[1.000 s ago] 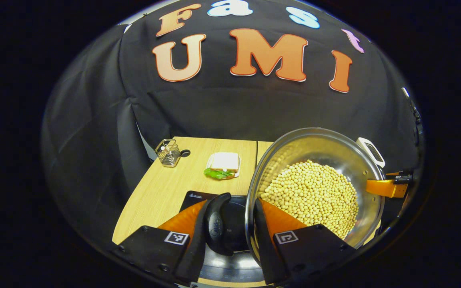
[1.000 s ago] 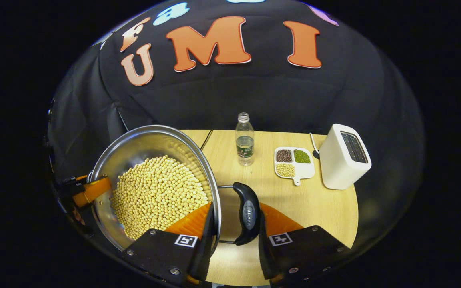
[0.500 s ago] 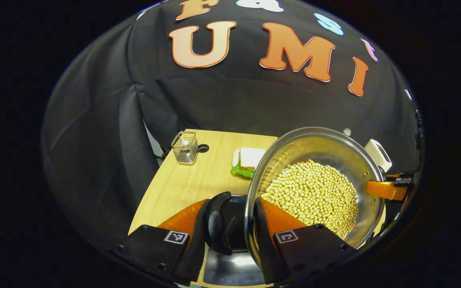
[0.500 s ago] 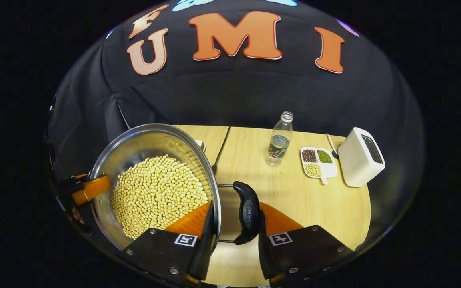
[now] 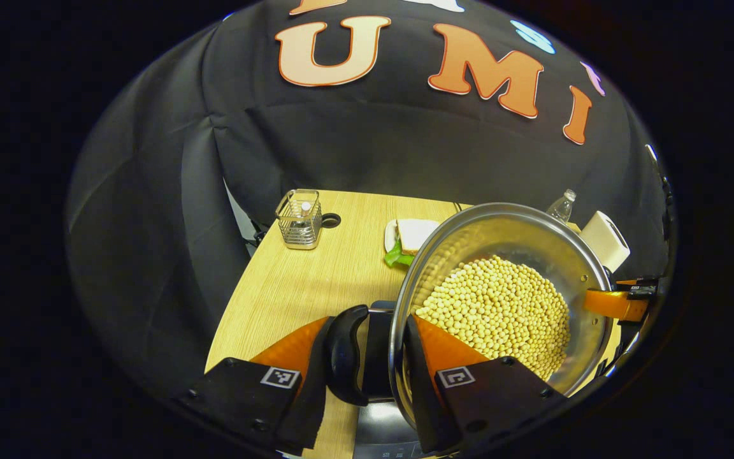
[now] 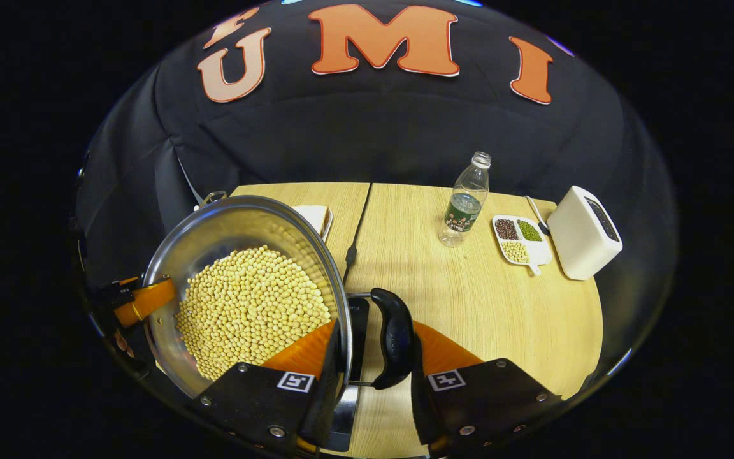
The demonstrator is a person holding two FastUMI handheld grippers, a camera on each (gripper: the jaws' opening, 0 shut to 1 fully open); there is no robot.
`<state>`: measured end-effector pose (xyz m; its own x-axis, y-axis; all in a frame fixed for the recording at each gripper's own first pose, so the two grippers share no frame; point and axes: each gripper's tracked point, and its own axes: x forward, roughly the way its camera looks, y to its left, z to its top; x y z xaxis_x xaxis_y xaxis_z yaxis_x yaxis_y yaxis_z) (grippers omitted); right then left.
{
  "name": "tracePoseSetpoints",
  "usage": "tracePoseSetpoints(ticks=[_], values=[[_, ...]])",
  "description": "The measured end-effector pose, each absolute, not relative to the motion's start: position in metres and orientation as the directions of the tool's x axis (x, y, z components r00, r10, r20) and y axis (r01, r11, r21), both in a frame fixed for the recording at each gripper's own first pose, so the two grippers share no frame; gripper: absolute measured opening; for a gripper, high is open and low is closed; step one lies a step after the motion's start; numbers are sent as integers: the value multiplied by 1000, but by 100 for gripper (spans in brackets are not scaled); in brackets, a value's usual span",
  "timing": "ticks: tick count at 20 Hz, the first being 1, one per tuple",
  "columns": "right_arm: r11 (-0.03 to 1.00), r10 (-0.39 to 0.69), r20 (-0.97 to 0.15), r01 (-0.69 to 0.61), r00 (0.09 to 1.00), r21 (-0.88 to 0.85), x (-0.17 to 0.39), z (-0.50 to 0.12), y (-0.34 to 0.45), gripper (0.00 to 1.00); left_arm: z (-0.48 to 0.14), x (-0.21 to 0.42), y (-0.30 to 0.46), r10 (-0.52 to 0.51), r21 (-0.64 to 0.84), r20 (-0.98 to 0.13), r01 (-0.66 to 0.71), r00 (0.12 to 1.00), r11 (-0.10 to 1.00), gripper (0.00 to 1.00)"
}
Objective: First push the handle of the pot to place it horizontally, then grasp the pot with both hands and set it on the induction cooktop.
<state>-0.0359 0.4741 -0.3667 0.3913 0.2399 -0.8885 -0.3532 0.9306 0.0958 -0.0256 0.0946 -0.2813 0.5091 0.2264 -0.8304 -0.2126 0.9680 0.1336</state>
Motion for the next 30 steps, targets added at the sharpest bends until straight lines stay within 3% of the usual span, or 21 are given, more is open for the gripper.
tracePoseSetpoints(ticks=[8,9,10,24,25,26,30], values=[[941,212,-909,-328,358,90,-48,-394,478,51,-283,-20,99,216,135,-849,-197,482,971,64],[942,209,-912,-323,352,91,-51,-401,480,46,-283,-19,99,216,137,-852,-195,477,971,64],[943,208,-915,-320,346,93,-52,-407,480,51,-281,-17,100,217,140,-855,-193,471,971,63],[946,206,-933,-305,296,113,-67,-443,478,51,-277,-8,100,225,153,-879,-198,419,968,64],[946,207,-934,-304,291,115,-67,-445,478,55,-278,-10,100,223,152,-880,-197,420,969,64],[945,210,-934,-306,288,119,-67,-446,478,51,-276,-9,99,224,152,-879,-197,421,968,63],[938,244,-924,-312,294,148,-64,-445,476,59,-269,-8,102,235,169,-876,-189,421,967,70]])
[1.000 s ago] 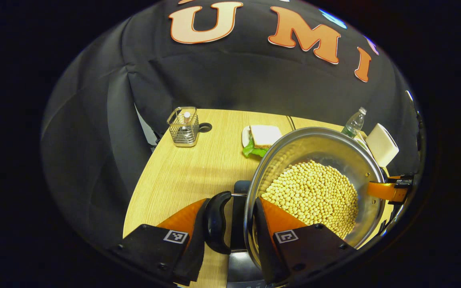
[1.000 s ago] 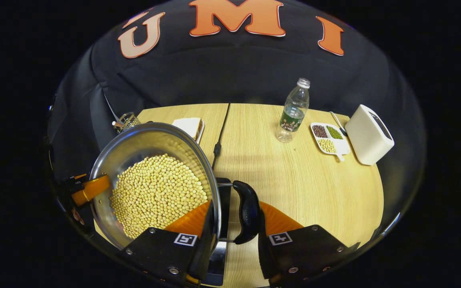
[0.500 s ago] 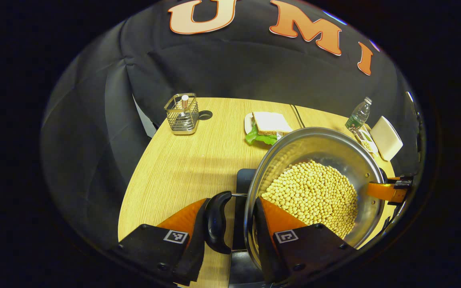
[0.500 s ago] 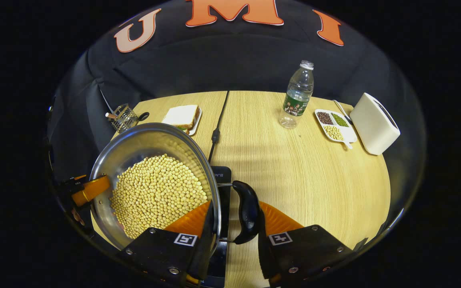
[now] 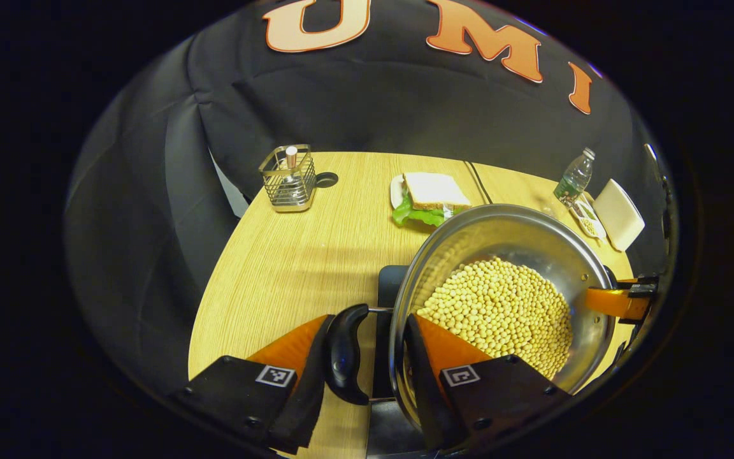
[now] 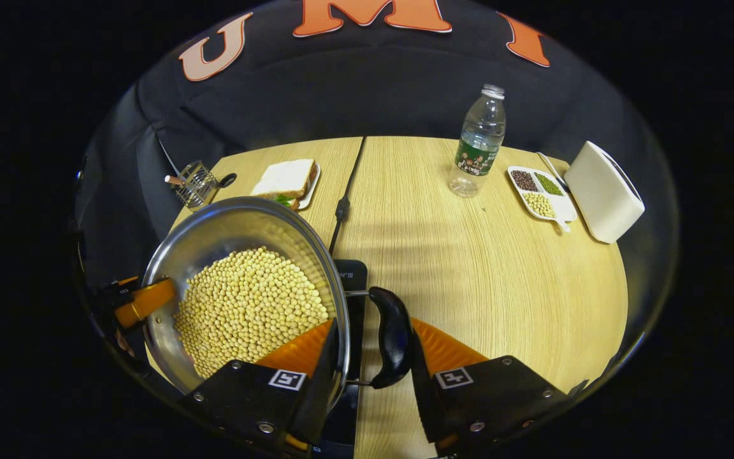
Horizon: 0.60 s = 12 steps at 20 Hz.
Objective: First push the handle of the pot to place it horizontally, then grasp the pot with both hands and set it on the induction cooktop.
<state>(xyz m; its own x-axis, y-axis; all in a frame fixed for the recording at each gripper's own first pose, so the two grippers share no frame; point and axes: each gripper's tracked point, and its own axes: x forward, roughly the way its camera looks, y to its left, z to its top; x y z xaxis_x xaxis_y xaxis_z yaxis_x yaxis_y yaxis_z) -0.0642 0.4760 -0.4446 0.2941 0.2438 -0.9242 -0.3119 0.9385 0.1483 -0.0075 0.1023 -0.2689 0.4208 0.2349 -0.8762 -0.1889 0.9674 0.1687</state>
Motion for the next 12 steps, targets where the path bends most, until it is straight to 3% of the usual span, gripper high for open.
tracePoseSetpoints(ticks=[3,5,8,12], values=[[916,333,-875,-341,351,212,-55,-418,469,60,-254,-8,102,281,197,-849,-225,447,954,77],[904,367,-832,-372,416,213,-43,-392,445,70,-226,-4,105,321,229,-811,-239,489,944,79],[905,382,-756,-380,531,190,-21,-342,386,77,-180,6,94,342,232,-755,-260,559,937,88],[923,357,-657,-359,664,139,1,-268,290,85,-112,27,69,374,224,-648,-302,663,926,90]])
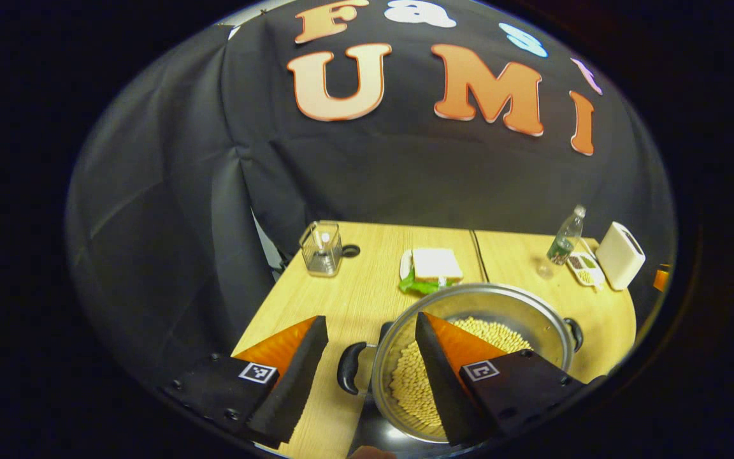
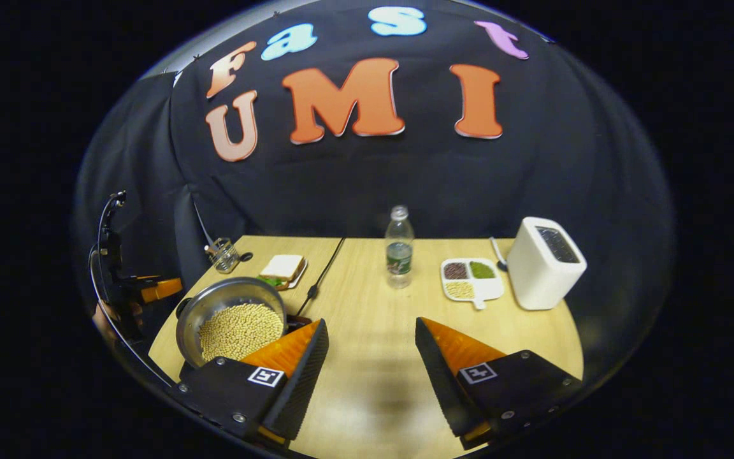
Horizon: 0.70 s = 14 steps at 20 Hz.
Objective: First push the handle of the pot to place it horizontally, then grasp the pot with both hands and set it on the induction cooktop.
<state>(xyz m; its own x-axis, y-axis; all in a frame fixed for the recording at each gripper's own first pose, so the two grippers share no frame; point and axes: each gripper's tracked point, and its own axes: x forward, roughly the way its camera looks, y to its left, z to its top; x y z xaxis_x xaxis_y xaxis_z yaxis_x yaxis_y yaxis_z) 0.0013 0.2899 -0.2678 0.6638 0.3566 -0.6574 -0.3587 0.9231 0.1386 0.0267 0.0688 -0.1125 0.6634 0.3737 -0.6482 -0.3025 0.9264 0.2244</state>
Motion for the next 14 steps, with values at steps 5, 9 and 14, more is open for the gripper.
tracePoseSetpoints(ticks=[5,9,14], values=[[943,313,-522,-326,794,68,10,-164,185,92,-8,54,35,396,195,-482,-345,781,918,95],[954,287,-397,-298,872,35,12,-82,130,93,63,72,-2,374,124,-367,-354,852,927,93],[960,272,-228,-281,935,-5,13,4,106,93,169,86,-51,314,80,-187,-304,931,949,95]])
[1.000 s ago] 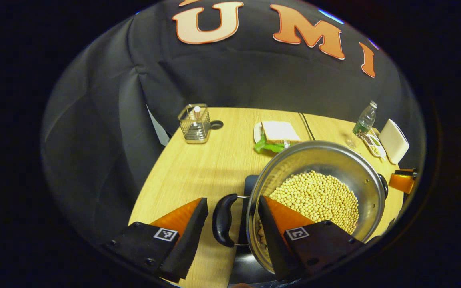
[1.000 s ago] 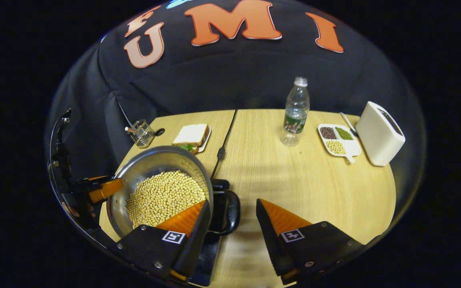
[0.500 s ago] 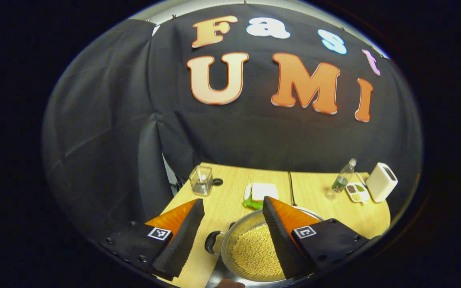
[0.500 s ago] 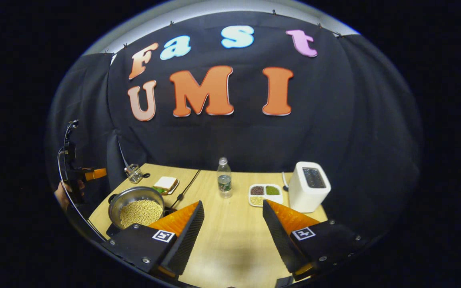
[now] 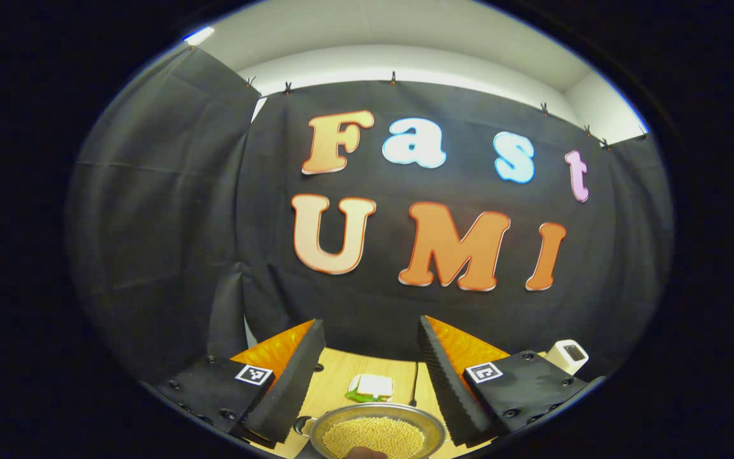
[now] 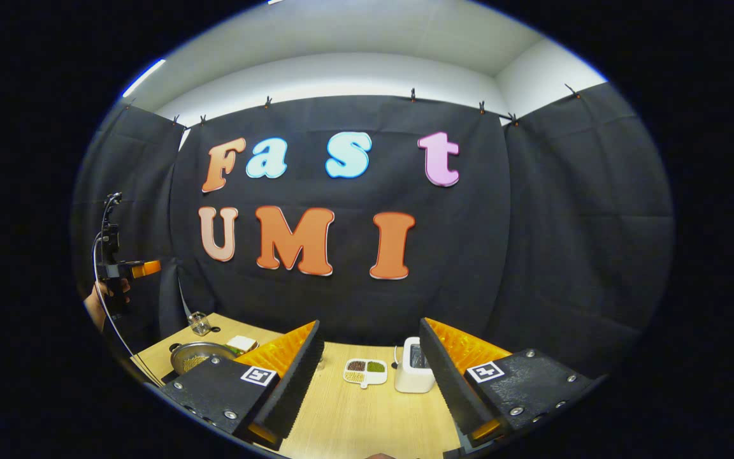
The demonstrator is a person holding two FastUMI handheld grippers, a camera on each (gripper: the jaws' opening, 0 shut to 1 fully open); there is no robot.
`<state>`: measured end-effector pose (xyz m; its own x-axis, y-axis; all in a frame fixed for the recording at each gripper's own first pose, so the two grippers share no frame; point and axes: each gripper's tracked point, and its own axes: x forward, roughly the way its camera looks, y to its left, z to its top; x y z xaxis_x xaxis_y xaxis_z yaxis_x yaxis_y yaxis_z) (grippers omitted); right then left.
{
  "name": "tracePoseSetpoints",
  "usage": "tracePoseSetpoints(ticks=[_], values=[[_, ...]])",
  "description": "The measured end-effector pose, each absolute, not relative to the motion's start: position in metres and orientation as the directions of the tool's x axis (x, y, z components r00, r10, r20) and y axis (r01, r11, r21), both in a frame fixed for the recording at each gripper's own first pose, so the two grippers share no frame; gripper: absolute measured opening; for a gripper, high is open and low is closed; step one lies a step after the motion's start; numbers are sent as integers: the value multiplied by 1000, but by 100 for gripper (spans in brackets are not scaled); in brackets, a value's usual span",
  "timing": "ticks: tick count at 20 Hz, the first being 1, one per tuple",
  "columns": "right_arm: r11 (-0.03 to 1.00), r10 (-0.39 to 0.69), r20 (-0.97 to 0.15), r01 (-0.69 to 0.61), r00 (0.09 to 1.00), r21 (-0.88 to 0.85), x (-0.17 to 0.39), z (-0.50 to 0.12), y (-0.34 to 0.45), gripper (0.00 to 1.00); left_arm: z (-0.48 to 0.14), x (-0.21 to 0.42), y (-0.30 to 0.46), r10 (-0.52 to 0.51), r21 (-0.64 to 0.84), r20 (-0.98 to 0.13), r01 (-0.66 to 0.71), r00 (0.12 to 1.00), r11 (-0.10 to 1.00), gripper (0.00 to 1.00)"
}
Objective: First push the handle of the pot to place it horizontally, then grasp the pot with both hands and set it on the induction cooktop.
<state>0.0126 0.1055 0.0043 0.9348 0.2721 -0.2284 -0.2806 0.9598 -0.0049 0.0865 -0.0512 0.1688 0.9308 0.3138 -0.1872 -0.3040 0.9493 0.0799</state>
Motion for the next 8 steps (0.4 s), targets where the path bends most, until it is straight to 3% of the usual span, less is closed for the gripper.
tracePoseSetpoints(ticks=[8], values=[[963,270,-24,-270,963,-4,11,89,111,94,307,75,-125,195,86,60,-200,979,976,95]])
